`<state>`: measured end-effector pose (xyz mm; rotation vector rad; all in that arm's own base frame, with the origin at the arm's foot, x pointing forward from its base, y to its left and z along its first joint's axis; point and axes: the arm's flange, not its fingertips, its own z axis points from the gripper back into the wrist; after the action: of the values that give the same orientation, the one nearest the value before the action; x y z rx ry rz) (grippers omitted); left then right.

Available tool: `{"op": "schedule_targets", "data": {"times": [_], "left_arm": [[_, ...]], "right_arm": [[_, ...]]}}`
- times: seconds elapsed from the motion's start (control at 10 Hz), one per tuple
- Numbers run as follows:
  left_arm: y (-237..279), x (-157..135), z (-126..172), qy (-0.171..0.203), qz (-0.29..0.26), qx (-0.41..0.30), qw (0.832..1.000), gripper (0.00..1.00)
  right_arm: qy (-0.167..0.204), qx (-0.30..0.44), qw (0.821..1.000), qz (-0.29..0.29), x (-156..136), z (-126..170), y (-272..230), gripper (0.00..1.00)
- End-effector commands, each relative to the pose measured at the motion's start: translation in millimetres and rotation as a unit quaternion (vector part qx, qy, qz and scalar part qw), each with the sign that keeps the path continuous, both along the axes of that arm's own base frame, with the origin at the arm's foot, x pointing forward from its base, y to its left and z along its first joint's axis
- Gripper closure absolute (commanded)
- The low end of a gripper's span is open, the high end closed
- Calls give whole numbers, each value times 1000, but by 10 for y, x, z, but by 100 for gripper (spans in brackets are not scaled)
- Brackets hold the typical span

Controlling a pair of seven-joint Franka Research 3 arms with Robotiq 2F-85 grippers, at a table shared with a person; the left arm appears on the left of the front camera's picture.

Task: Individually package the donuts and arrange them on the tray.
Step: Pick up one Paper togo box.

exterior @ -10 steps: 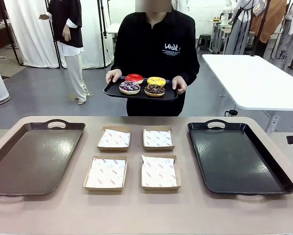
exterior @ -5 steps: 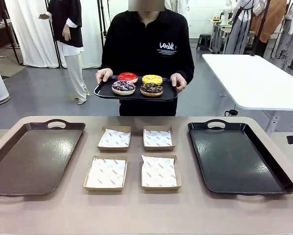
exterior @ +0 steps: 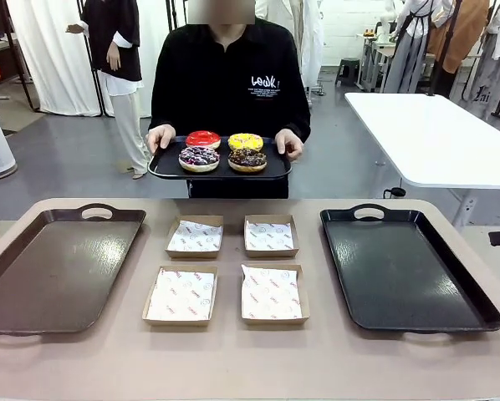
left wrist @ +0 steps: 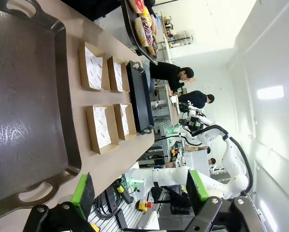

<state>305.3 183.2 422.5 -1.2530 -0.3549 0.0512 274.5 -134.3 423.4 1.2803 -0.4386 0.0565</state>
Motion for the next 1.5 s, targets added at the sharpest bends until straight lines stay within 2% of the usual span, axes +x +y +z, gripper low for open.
{"op": "schedule_targets", "data": {"times": [0.0,0.6,0.7,0.9,1.0,1.2,1.4], "left_arm": [[11,-18,0,-2,1,-3,1000,0],[0,0,0,0,0,0,1000,0],[-34,110,58,5,-48,2,999,0],[-247,497,279,40,-14,53,998,0],[-470,723,451,57,-29,75,995,0],[-1102,1188,940,62,-68,177,980,0],[-1757,1644,1174,86,-79,273,955,0]], "right_arm": [[-3,7,1000,0,-8,-1,-11,0],[-3,7,1000,0,-8,-1,-11,0],[-3,7,1000,0,-8,-1,-11,0],[-3,7,1000,0,-8,-1,-11,0],[-3,7,1000,0,-8,-1,-11,0],[-3,7,1000,0,-8,-1,-11,0],[-3,7,1000,0,-8,-1,-11,0]]}}
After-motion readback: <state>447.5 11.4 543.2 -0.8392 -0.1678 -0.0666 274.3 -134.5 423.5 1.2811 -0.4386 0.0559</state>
